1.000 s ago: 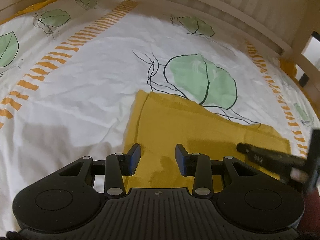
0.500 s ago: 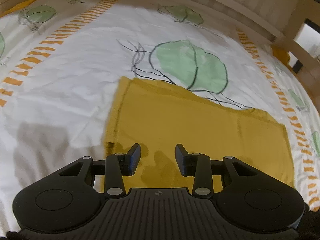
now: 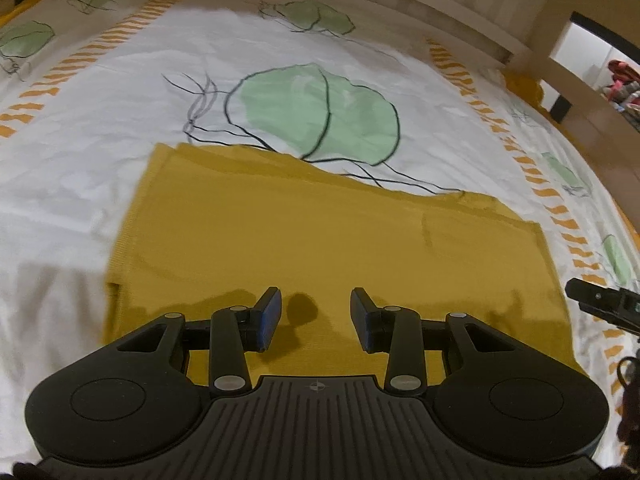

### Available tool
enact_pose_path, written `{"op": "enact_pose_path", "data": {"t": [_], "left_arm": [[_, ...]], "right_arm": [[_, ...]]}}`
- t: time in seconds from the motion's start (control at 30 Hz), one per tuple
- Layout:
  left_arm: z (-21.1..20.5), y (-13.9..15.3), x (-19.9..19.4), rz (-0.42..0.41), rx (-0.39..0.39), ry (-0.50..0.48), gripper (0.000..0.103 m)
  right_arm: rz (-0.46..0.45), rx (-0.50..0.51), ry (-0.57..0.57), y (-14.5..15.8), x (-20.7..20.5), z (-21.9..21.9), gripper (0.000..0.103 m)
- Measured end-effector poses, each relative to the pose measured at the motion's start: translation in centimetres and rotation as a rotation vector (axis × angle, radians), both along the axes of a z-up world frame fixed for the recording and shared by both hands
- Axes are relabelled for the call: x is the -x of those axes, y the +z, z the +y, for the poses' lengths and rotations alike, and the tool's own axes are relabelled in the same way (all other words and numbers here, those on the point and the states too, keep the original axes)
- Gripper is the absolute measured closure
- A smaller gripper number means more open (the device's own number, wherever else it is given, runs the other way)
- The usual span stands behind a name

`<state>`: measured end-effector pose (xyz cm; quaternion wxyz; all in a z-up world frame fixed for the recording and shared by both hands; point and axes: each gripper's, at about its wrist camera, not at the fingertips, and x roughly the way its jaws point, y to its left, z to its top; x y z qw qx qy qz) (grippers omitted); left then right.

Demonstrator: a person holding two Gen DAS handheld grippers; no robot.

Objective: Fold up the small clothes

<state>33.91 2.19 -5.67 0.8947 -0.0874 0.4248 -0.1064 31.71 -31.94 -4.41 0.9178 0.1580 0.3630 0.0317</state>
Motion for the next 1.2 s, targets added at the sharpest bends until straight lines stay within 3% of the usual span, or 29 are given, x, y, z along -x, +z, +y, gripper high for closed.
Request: {"op": "enact_pose_path", "data": {"t": [0.13, 0.2, 0.47, 0.8, 1.03, 1.07, 1.1, 1.13, 1.2], "left_arm": [[-1.2, -0.5, -0.3, 0.011, -0.014, -0.024, 0.066], [-1.6, -0.8, -0.3, 0.01, -0.026, -0.034, 0.066], [-2.1, -1.8, 0.0, 0.021, -0.062, -0.049, 0.066], [-5.4, -1.9, -3.7, 0.026, -0.089, -0.063, 0.066], [-6.7, -2.8, -4.6, 0.022, -0.151, -0.102, 0.064], [-6.8, -2.8, -4.6, 0.026, -0.154, -0.103, 0.064], [-6.7, -2.7, -4.6, 0.029, -0.152, -0.104, 0.064], [-6.6, -2.5, -4.7, 0.032, -0.145, -0.102, 0.064], [-5.9, -2.0, -4.4, 0.034, -0.113, -0.084, 0.064]], "right_arm": [[0.092, -0.082, -0.045, -2.2, -0.8, -3.6, 0.022], [0.136, -0.179, -0.006, -3.7, -1.5, -4.0, 0.02], [0.087, -0.375, 0.048, -5.5, -2.8, -4.2, 0.008], [0.077, -0.429, 0.058, -5.9, -2.6, -4.9, 0.007], [0.074, -0.423, 0.076, -5.8, -2.5, -5.0, 0.008], [0.072, -0.423, 0.076, -5.8, -2.5, -5.0, 0.01], [0.069, -0.416, 0.077, -5.7, -2.5, -5.0, 0.022], [0.068, -0.402, 0.077, -5.7, -2.6, -4.9, 0.045], [0.088, -0.383, 0.079, -5.8, -2.8, -4.6, 0.073]]}}
